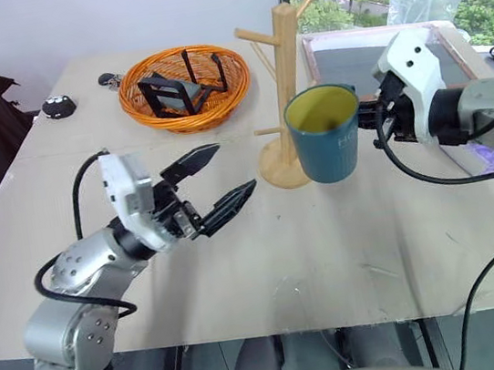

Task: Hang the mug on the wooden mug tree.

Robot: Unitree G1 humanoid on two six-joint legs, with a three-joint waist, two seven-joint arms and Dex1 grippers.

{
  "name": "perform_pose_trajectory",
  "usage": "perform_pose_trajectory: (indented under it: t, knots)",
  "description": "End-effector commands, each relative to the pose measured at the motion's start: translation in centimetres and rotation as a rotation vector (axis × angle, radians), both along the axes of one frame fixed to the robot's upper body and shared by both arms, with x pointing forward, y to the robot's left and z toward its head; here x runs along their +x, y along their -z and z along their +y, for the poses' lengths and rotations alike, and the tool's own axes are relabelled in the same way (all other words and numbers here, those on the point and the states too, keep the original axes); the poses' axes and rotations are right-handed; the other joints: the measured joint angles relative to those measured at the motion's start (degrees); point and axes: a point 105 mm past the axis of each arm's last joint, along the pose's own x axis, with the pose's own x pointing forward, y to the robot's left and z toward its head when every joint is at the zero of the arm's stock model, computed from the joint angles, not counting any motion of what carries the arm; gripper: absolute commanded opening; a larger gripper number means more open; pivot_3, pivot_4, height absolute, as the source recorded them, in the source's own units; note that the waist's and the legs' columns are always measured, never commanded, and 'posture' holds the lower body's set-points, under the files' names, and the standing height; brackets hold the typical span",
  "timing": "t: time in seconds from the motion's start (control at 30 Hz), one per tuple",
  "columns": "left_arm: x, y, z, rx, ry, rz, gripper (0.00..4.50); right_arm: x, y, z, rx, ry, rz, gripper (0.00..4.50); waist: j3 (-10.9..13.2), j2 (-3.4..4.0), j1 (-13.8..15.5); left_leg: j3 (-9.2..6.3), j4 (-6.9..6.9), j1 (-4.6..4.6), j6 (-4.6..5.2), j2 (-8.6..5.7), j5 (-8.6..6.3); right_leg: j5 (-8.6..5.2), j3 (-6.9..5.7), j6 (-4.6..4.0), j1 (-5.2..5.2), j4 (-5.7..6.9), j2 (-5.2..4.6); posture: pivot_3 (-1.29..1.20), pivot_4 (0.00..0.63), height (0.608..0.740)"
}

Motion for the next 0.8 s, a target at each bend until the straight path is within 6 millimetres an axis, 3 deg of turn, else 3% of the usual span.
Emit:
perform_pose_trajectory:
  t: [0.03, 0.43, 0.53, 0.73, 0.8]
  knots:
    - [-1.1, -1.0, 0.0, 0.014, 0.026, -0.072, 4.5, 0.1, -1.2, 0.5, 0.0, -0.012, -0.042, 0.06, 0.0, 0.0, -0.03, 0.01, 0.0, -0.02, 0.0, 0.0, 0.0, 0.0, 0.01, 0.0, -0.01, 0.0, 0.0, 0.0, 0.15, 0.737]
    - [-1.2, -0.3, -0.1, 0.03, 0.017, -0.067, 4.5, 1.2, -1.9, 3.1, 0.029, -0.011, -0.075, 0.06, 0.0, 0.0, -0.1, 0.03, -0.02, -0.06, -0.01, -0.01, 0.01, 0.0, 0.04, 0.0, -0.1, 0.03, 0.01, 0.0, 0.15, 0.737]
    - [-1.1, -0.3, -0.1, 0.031, 0.017, -0.068, 4.5, 1.5, -2.1, 3.2, 0.031, -0.002, -0.085, 0.85, 0.0, 0.0, -0.1, 0.03, -0.02, -0.06, -0.01, -0.01, 0.01, 0.0, 0.04, 0.0, -0.11, 0.03, 0.01, 0.0, 0.15, 0.737]
    - [-1.1, -0.1, -0.1, 0.035, 0.013, -0.066, 4.5, 1.6, -3.1, 2.8, 0.059, -0.002, -0.109, 3.72, 0.0, 0.01, -0.18, 0.03, -0.03, -0.06, -0.01, -0.01, 0.01, 0.0, 0.04, 0.0, -0.11, 0.03, 0.01, 0.0, 0.15, 0.737]
    - [-1.0, 0.0, 0.0, 0.039, 0.007, -0.063, 4.5, 1.1, -3.6, 2.5, 0.075, -0.018, -0.114, 4.37, 0.0, 0.01, -0.18, 0.04, -0.04, -0.06, -0.01, -0.01, 0.01, 0.0, 0.04, 0.0, -0.12, 0.03, 0.02, 0.0, 0.15, 0.737]
